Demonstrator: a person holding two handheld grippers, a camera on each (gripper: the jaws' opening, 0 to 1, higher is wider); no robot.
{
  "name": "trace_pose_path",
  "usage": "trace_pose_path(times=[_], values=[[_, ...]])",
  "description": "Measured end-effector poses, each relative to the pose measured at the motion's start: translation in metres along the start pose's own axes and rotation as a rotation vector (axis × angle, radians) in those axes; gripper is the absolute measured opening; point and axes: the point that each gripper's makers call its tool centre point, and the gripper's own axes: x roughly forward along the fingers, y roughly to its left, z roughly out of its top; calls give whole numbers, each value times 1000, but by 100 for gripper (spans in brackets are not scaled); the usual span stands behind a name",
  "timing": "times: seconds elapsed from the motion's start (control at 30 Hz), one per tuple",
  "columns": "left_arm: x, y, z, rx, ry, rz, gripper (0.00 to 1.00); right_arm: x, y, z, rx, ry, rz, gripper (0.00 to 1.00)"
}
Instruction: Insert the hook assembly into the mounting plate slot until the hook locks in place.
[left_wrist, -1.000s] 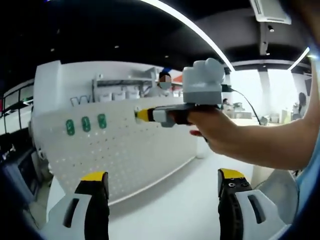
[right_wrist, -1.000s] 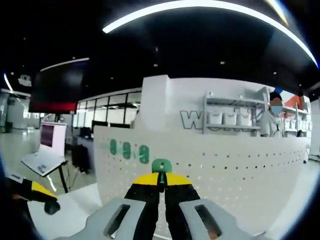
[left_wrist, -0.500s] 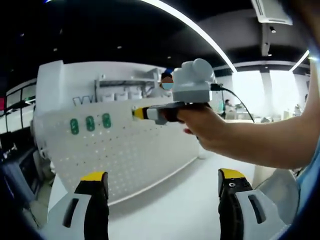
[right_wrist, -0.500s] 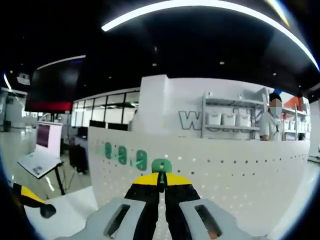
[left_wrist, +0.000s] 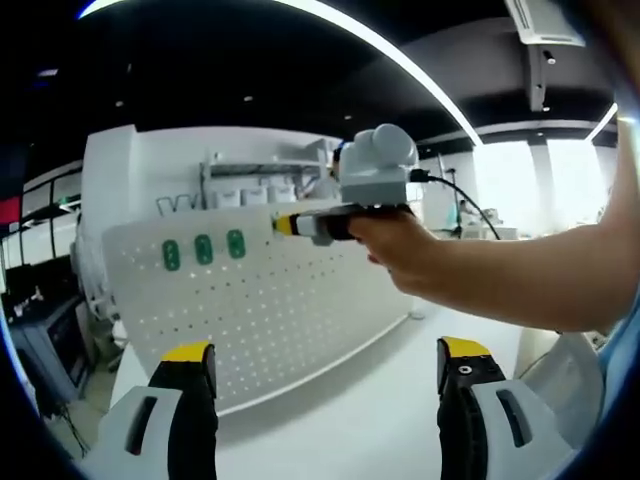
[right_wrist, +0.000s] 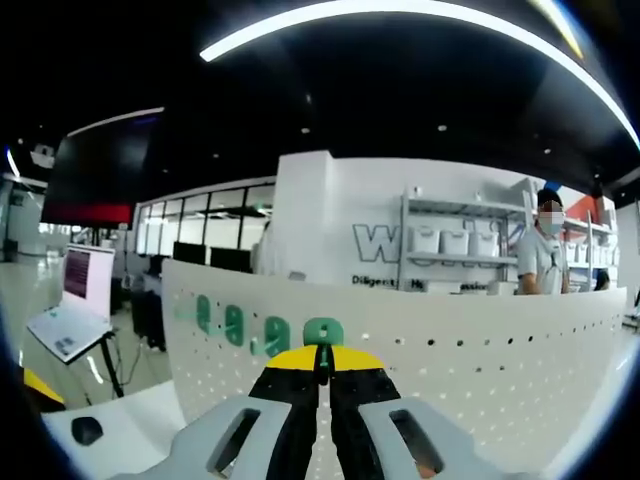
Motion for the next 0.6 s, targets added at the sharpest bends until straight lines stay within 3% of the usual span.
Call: trace_pose_path(times=[0.6], values=[[0, 11, -10, -25, 8, 4, 92, 18, -5, -9, 21, 11, -40, 1]])
